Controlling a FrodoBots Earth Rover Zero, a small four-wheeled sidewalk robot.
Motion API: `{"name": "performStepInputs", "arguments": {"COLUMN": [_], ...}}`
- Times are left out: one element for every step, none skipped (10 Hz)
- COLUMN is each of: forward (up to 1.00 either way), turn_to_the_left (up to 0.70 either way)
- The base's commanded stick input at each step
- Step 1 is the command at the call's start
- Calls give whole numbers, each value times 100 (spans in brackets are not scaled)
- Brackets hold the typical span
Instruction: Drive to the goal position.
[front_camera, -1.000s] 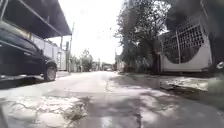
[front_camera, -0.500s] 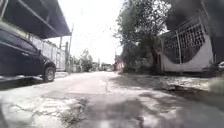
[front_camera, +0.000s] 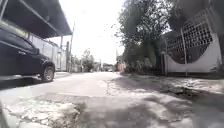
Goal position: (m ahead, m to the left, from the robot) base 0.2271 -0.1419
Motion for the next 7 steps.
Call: {"name": "performStepInputs", "arguments": {"forward": [50, 50, 50, 50, 50, 50, 50], "turn_to_the_left": [-35, -34, -32, -25, -16, -7, 0]}}
